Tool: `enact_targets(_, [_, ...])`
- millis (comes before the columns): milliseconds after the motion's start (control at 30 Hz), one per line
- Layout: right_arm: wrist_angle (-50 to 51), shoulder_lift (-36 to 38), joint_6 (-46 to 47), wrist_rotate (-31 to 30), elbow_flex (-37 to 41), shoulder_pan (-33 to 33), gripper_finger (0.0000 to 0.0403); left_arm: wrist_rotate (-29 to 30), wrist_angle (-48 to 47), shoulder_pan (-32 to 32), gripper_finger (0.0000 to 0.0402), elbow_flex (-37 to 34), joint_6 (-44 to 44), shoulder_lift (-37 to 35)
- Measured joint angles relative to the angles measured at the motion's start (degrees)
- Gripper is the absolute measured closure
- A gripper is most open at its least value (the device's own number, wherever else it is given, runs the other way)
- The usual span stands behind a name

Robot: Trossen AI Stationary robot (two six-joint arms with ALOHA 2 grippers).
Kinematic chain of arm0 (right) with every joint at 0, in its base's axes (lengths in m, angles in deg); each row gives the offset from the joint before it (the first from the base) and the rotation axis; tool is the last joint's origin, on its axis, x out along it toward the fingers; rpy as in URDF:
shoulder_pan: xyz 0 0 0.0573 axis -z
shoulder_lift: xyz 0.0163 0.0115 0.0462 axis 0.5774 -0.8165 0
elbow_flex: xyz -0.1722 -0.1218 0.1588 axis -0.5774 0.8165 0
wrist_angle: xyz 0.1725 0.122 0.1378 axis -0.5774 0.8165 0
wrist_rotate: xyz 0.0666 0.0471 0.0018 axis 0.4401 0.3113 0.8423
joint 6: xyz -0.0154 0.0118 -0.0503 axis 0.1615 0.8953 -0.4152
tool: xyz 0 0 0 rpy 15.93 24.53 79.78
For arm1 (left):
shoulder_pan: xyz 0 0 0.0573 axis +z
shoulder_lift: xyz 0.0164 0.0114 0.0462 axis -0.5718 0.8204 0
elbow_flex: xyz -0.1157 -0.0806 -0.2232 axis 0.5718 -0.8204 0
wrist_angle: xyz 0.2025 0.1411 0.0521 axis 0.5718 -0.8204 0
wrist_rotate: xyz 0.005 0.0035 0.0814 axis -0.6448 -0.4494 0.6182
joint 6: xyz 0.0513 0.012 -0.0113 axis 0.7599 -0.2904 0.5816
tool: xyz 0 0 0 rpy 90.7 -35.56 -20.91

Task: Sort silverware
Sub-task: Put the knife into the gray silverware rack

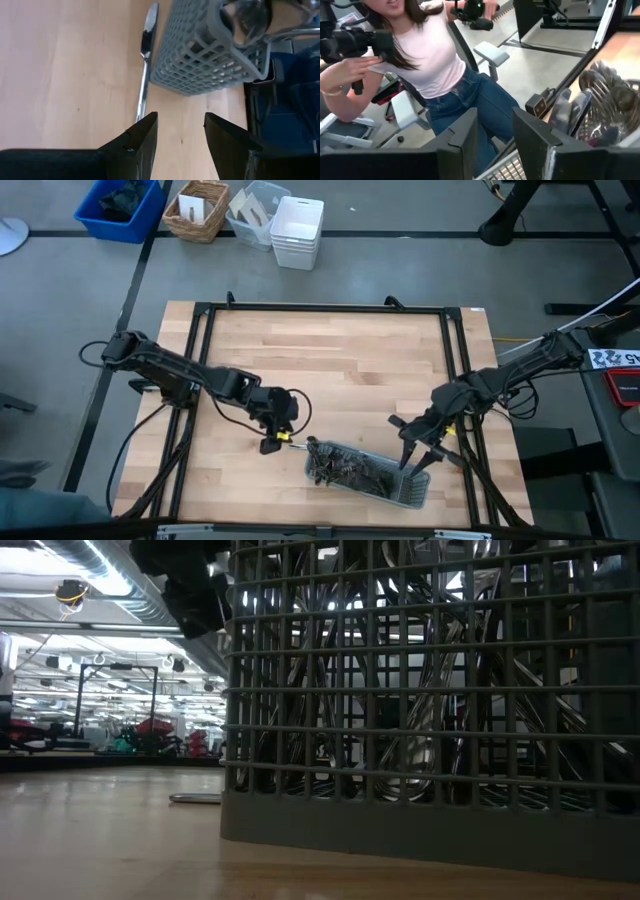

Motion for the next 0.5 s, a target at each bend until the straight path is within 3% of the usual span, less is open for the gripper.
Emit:
enact_targets(300, [6.5,0.0,-4.8,-2.1,-3.5,0.0,0.0278,8.4,0.3,-4.7,0.0247,0.0,1.4,0.7])
enact_targets(500, [12.1,0.0,-9.6,-9.5,-3.4,0.0,0.0278,13.2,0.9,-8.1,0.0247,0.0,4.3,4.6])
